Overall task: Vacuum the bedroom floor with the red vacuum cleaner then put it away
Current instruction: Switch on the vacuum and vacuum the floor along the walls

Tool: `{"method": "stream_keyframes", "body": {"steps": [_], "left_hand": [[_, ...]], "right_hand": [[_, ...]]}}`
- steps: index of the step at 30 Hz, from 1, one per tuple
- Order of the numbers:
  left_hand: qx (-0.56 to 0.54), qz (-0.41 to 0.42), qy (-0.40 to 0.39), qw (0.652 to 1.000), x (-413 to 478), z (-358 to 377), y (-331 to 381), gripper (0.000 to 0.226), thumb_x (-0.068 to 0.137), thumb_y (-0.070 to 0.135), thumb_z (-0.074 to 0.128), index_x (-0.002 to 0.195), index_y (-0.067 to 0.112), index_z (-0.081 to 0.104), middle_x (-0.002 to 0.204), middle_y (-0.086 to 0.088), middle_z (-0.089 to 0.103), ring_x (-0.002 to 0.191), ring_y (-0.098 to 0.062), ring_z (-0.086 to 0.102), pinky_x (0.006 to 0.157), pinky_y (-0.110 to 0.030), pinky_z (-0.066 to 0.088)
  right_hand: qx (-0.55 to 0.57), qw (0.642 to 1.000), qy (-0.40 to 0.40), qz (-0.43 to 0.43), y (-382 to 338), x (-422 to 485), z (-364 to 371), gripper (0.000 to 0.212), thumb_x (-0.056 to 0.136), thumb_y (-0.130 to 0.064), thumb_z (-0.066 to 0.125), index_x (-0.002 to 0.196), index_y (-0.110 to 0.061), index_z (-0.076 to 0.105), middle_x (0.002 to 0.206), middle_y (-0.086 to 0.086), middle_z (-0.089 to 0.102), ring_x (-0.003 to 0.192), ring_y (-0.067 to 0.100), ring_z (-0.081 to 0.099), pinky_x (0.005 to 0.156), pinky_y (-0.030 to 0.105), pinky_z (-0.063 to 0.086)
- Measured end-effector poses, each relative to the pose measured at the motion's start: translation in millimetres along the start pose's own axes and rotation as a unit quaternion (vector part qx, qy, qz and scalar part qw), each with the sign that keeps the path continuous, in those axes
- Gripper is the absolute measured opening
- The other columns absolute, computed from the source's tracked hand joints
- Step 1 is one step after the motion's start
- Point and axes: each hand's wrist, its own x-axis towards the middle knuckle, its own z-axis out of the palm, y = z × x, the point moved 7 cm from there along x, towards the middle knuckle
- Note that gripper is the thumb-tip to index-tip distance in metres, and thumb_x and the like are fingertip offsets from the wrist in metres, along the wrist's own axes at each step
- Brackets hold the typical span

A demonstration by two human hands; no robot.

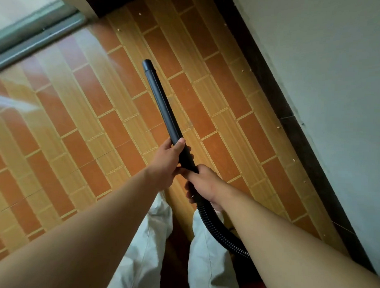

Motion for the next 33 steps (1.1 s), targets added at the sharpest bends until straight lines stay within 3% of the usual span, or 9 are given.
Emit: {"method": "stream_keyframes", "body": {"steps": [5, 9, 13, 19, 25, 33], "left_hand": [[-0.006, -0.021, -0.014, 1.000, -7, -42, 10, 0.031, 0.105, 0.032, 0.054, 0.129, 0.013, 0.055, 0.107, -0.009, 0.067, 0.100, -0.028, 0.067, 0.100, -0.054, 0.052], [-0.009, -0.021, -0.030, 0.999, -8, -63, 28, 0.034, 0.105, 0.031, 0.054, 0.130, 0.008, 0.055, 0.103, -0.009, 0.065, 0.094, -0.025, 0.067, 0.100, -0.053, 0.052], [-0.008, -0.015, -0.046, 0.999, -5, -78, 51, 0.034, 0.106, 0.031, 0.052, 0.129, 0.006, 0.055, 0.103, -0.009, 0.065, 0.098, -0.027, 0.066, 0.103, -0.054, 0.050], [-0.003, -0.016, -0.066, 0.998, 7, -87, 71, 0.026, 0.106, 0.031, 0.052, 0.122, 0.011, 0.056, 0.105, -0.008, 0.064, 0.097, -0.025, 0.066, 0.074, -0.038, 0.060], [0.018, -0.018, -0.094, 0.995, 17, -70, 67, 0.032, 0.105, 0.032, 0.052, 0.129, 0.012, 0.055, 0.106, -0.005, 0.065, 0.097, -0.024, 0.067, 0.071, -0.035, 0.059], [0.032, -0.010, -0.089, 0.995, 18, -73, 87, 0.038, 0.106, 0.033, 0.051, 0.135, 0.008, 0.052, 0.109, -0.008, 0.064, 0.097, -0.024, 0.067, 0.069, -0.035, 0.059]], "right_hand": [[0.031, 0.999, -0.015, 0.018, -7, -2, 44, 0.049, 0.096, -0.046, 0.065, 0.118, -0.003, 0.054, 0.080, 0.013, 0.060, 0.074, 0.031, 0.057, 0.066, 0.043, 0.049], [0.036, 0.999, -0.011, 0.016, -23, 3, 68, 0.046, 0.098, -0.046, 0.064, 0.122, -0.007, 0.056, 0.075, 0.007, 0.063, 0.066, 0.023, 0.061, 0.059, 0.036, 0.051], [0.041, 0.999, -0.011, 0.025, -43, 6, 84, 0.044, 0.099, -0.049, 0.062, 0.121, -0.011, 0.057, 0.079, 0.008, 0.063, 0.068, 0.022, 0.063, 0.062, 0.036, 0.054], [0.028, 0.999, 0.022, 0.002, -67, 2, 93, 0.036, 0.099, -0.048, 0.060, 0.113, -0.014, 0.058, 0.087, 0.013, 0.064, 0.074, 0.025, 0.064, 0.069, 0.041, 0.053], [0.047, 0.995, 0.088, -0.014, -55, 9, 82, 0.037, 0.099, -0.048, 0.058, 0.112, -0.014, 0.055, 0.083, 0.008, 0.060, 0.065, 0.022, 0.060, 0.066, 0.039, 0.050], [0.054, 0.994, 0.095, -0.032, -72, 12, 86, 0.030, 0.100, -0.046, 0.057, 0.105, -0.016, 0.055, 0.084, 0.007, 0.060, 0.065, 0.020, 0.056, 0.059, 0.034, 0.047]]}}
